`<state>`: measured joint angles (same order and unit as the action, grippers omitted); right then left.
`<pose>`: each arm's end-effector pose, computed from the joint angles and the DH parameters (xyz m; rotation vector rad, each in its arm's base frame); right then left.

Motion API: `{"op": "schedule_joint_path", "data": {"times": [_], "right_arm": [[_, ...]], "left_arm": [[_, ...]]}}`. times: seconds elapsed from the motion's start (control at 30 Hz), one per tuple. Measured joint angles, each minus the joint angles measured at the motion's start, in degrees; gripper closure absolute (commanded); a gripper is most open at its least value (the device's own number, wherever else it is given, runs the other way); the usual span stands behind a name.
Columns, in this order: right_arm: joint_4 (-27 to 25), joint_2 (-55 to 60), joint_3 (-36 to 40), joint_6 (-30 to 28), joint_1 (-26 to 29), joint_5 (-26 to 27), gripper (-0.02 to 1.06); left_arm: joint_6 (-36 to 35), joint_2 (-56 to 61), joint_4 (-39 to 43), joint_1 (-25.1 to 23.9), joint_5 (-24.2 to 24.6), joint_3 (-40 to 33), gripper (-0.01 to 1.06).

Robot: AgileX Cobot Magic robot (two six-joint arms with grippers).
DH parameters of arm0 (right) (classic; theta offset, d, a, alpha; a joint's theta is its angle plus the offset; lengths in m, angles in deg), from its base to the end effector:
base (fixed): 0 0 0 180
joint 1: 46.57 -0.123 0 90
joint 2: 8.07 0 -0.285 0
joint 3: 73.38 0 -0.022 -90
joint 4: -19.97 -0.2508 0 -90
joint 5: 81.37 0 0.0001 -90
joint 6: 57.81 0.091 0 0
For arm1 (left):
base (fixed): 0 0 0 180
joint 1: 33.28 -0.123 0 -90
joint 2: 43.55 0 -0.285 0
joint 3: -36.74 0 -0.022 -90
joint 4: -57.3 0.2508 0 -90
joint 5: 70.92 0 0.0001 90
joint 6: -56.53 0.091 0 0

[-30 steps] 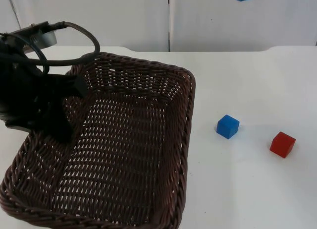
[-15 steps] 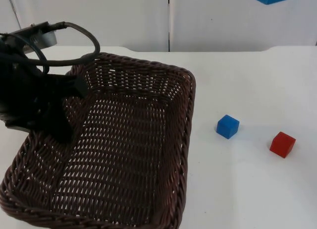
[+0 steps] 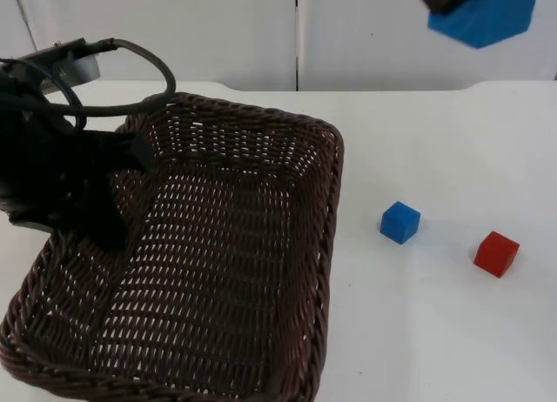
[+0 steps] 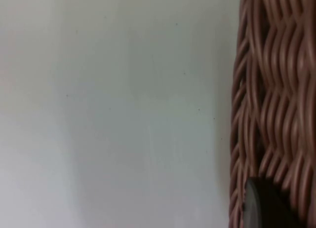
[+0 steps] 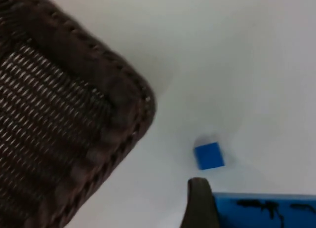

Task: Pick up the basket with the left hand and place the largest block into the basket with the right hand.

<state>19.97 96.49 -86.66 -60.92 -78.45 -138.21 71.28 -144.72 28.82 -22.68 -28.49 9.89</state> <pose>0.3149 0.1959 0.3379 -0.7806 2.4764 0.1842 0.2756 -0.0814 0.1816 0.1456 2.9159 -0.5285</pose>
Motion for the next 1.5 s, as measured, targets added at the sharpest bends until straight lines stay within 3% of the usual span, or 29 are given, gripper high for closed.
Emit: {"op": "schedule_joint_path", "data": {"times": [0.57, 1.03, 1.2, 1.5], "right_arm": [[0.0, -0.1, 0.4, -0.8, -13.8, 4.1, 1.05], [-1.0, -0.1, 0.4, -0.9, -14.4, 11.7, 1.05], [-1.5, -0.3, 4.6, -0.9, -14.4, 19.0, 1.05], [-1.7, -0.3, 17.4, 0.8, -14.4, 39.0, 1.05]], "left_arm": [[0.0, 0.0, 0.0, 0.0, 0.1, 0.0, 1.05], [0.0, 0.0, 0.0, 0.0, 0.1, 0.0, 1.05], [0.0, 0.0, 0.0, 0.0, 0.1, 0.0, 1.05], [0.0, 0.0, 0.0, 0.0, -0.2, 0.0, 1.05]]}}
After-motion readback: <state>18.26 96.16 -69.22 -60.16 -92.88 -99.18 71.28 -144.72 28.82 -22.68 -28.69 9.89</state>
